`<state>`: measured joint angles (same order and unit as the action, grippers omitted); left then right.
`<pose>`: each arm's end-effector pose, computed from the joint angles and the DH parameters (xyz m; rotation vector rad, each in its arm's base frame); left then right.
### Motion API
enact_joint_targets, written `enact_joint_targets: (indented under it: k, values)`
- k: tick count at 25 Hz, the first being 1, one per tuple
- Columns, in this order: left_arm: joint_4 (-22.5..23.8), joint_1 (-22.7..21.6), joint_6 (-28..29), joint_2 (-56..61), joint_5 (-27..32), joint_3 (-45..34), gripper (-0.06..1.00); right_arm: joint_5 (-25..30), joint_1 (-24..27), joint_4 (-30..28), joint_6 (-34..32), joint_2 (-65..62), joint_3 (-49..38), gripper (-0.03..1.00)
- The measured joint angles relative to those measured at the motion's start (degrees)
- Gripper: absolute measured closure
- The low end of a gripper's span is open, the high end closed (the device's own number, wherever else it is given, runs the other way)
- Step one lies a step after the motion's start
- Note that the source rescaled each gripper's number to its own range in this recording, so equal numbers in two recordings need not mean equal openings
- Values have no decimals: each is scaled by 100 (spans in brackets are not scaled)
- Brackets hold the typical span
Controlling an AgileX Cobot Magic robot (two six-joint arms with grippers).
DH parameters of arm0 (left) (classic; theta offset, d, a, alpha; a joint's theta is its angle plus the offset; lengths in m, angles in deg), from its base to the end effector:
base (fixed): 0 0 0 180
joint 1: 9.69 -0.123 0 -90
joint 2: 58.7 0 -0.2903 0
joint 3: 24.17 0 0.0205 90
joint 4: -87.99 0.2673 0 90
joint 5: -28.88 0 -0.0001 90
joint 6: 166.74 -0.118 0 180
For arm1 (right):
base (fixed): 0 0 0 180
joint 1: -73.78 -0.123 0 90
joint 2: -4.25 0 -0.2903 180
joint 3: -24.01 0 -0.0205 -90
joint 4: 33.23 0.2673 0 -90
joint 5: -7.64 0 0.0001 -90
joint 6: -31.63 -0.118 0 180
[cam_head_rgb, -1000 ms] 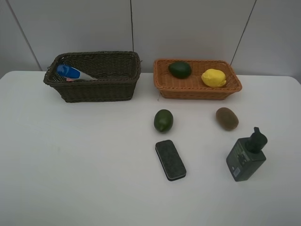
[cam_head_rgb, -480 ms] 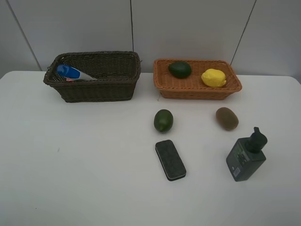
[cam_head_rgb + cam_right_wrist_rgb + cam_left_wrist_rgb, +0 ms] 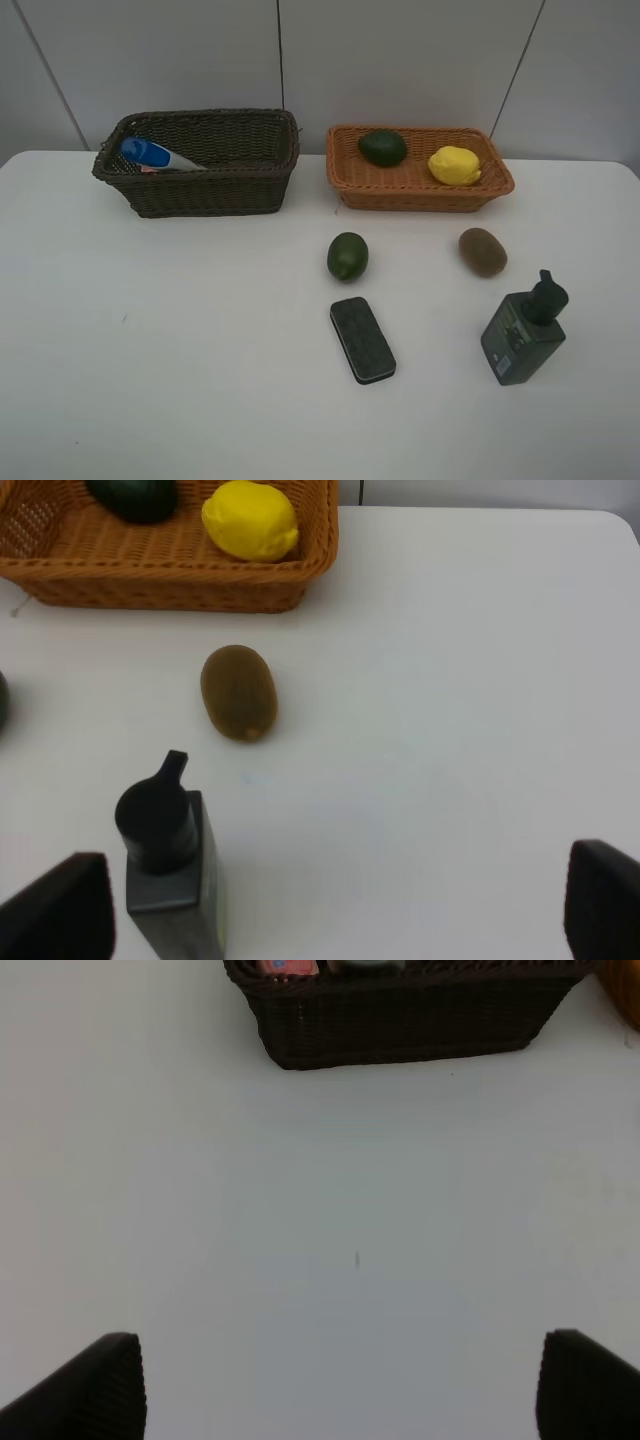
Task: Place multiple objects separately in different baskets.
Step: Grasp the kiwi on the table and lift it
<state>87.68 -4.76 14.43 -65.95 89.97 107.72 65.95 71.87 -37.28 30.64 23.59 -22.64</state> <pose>0.0257 -0.0028 0.2758 0.0670 2.0321 -0.0735 0.0594 -0.0051 0.2803 -0.0232 2.1675 -0.0575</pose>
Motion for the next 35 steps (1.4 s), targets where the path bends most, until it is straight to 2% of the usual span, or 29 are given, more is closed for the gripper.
enact_joint_targets:
  k: [8, 15, 20, 25, 29, 35]
  values:
    - [0, 0, -2, 0, -15, 0, -5, -837, 0, -27, 0, 3570, 1040, -1]
    - [0, 0, -2, 0, -17, 0, -5, -927, 0, -27, 0, 6516, 2395, -1]
    - [0, 0, -2, 0, -17, 0, -5, -940, 0, 297, 62, 7533, 2907, -1]
    - [0, 0, -2, 0, -23, 0, -5, -945, -371, 547, 620, 8412, 3198, -1]
    - [0, 0, -2, 0, -22, 0, -5, -946, -650, 584, 767, 9037, 3470, -1]
    - [0, 0, -2, 0, -22, 0, -5, -999, -666, 589, 791, 9701, 3861, -1]
